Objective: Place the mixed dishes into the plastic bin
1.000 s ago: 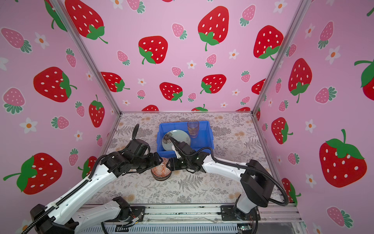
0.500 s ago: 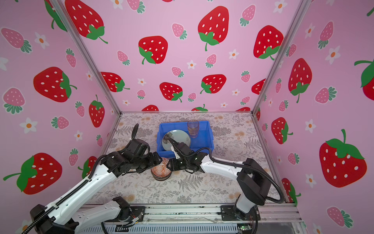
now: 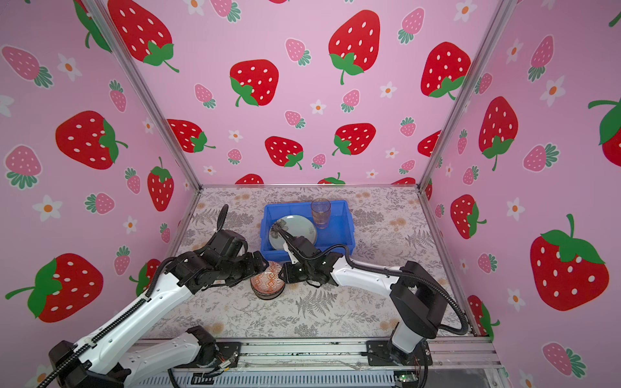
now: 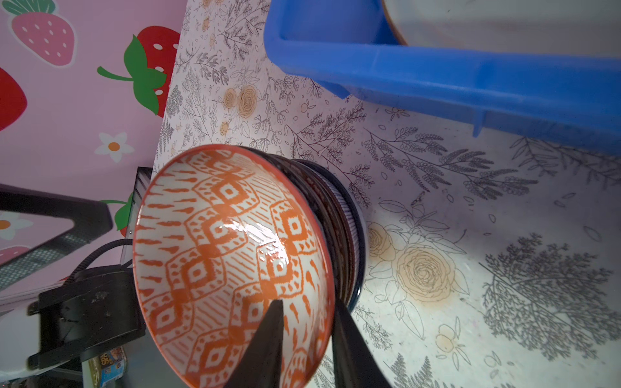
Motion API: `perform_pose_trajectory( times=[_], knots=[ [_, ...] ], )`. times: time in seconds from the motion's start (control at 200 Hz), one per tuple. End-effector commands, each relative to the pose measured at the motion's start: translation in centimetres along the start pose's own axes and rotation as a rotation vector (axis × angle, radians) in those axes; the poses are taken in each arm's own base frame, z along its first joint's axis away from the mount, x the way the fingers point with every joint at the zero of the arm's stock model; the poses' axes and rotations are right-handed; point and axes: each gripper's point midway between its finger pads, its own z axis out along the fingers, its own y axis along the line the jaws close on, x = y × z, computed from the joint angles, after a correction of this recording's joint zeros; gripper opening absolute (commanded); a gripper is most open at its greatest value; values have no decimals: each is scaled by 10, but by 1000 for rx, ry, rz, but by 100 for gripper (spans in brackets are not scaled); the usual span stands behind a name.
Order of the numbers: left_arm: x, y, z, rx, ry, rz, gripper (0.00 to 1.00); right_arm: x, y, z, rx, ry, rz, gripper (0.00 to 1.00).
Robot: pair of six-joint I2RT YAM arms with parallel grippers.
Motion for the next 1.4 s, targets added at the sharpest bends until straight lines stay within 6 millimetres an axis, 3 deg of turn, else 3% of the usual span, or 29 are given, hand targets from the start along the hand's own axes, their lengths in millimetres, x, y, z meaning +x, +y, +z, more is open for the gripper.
perform_pose_trajectory(
  times=[0.0,0.37,1.061,1.396],
  knots=[
    [0,3,-1,-4,-4,4,87,-6,8,0,-13,-10,-6,24],
    [2,8,1,-8,1,-5,87,-9,12,-4,-15,-18,-9,14],
    [7,19,11,-41,18,-9,87,-26,22,-22,-72,-43,-4,9],
    [7,14,12,-30,32,2,87,-33,22,-26,-80,-51,1,7]
  ],
)
